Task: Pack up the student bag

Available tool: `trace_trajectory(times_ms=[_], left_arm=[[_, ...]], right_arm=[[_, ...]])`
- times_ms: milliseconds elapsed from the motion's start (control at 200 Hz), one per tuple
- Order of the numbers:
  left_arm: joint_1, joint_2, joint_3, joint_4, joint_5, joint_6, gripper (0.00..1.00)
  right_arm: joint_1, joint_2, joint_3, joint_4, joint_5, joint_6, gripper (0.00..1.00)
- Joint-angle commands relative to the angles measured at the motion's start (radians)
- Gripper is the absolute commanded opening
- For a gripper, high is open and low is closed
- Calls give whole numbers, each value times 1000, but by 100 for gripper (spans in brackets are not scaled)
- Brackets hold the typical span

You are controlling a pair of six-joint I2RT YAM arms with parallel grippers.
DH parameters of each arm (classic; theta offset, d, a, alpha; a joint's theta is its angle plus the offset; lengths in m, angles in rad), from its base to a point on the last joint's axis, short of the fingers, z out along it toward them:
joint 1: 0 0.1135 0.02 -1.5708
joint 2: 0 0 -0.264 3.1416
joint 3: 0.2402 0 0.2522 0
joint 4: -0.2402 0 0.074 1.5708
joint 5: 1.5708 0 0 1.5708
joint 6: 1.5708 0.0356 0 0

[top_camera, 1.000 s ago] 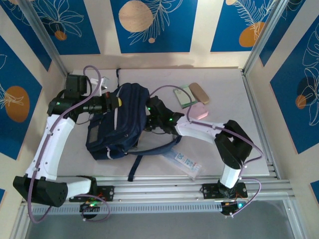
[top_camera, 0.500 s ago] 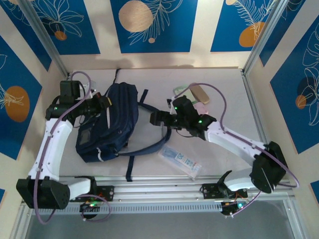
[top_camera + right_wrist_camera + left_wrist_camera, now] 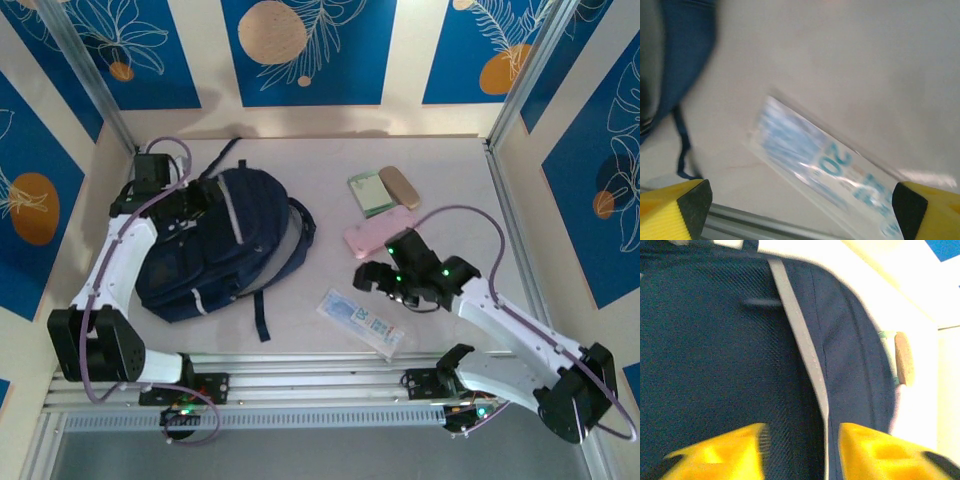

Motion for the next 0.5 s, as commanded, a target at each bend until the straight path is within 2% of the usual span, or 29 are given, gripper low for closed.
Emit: trace_trajectory(times_ms=[0, 55, 125, 180, 225, 330, 420, 495], left_arm=[[-60, -52, -31, -7, -17, 45, 54], [-100, -96, -42, -42, -60, 67, 58], [-143, -159, -75, -40, -46, 67, 60], [-213, -205, -92, -55, -90, 81, 61], [-286, -239, -118, -49, -123, 83, 62], [-437, -285, -219, 8, -116, 31, 62], [-535, -330, -343, 99, -100, -36, 62], [-598, -351, -413, 130, -129, -64, 62]], right_arm=[[-19, -105, -98, -99, -94, 151, 93], [-24, -156, -159, -69, -155, 181, 92], [-26, -185, -221, -30, -208, 209, 91], [-27, -187, -257, 13, -228, 218, 91], [-30, -178, -284, 46, -236, 222, 91], [-35, -137, -328, 108, -258, 227, 91], [-35, -103, -345, 151, -263, 212, 91], [-39, -75, -340, 168, -228, 188, 91]])
